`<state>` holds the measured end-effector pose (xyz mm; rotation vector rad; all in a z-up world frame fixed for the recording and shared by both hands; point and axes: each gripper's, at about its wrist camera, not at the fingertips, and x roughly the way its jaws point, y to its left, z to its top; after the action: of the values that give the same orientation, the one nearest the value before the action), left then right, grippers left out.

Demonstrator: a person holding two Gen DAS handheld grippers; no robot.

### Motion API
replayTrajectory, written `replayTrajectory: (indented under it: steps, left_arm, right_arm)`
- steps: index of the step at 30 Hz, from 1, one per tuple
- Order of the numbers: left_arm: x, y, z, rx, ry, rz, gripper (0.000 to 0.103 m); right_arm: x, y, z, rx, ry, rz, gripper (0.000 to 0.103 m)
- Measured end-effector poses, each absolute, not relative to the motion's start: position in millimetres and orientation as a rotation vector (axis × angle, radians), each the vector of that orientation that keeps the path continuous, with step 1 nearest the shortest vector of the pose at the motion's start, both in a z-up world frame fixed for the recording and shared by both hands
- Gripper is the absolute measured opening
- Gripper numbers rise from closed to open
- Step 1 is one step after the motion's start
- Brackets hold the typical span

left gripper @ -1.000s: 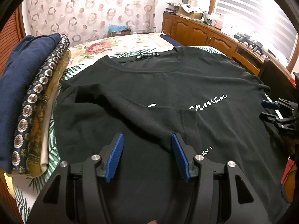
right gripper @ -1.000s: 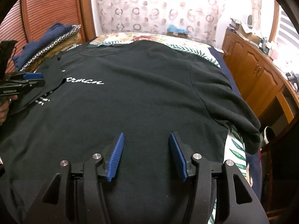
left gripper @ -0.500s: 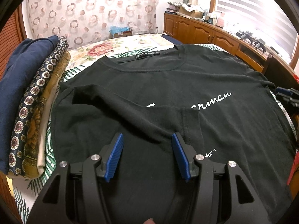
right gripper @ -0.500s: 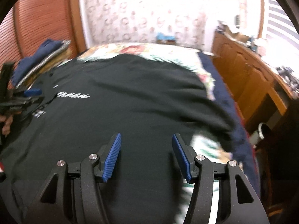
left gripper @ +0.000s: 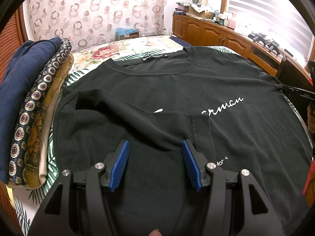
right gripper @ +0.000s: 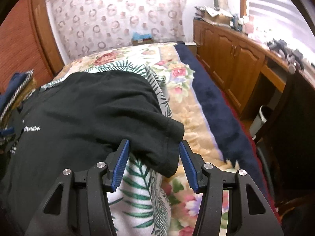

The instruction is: Fold small clothes

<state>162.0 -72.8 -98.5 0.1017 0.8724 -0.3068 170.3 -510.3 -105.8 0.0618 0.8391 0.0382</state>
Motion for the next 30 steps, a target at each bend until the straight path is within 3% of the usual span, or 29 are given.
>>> replayTrajectory:
  steps: [7,10,12,23,30]
  left_arm:
    - [163,-74,-98,0.108,0.873,-0.302,0.056]
    - [162,-75,-99,0.102,0.872,-0.305,0.056]
    - [163,-75,-99,0.104,0.873,-0.304,0.056]
    - [162,-75,-99,0.102,0.874,-0.305,0.056]
    - [161,-75,-99,0.104,0.874,-0.304,0.057]
  right_arm:
    - [179,-516,-115,0.131,0.892,0.077,0.049]
    - [179,-514,-114,0.136,0.899,0.111,0.032]
    - [177,-510,-111,0.110,0.887,0.117,0.008]
    - [166,-440,-55,-0.107,0.718,0.204,0.005]
    - [163,-386,-82,-0.203,0.793,0.324,0.005]
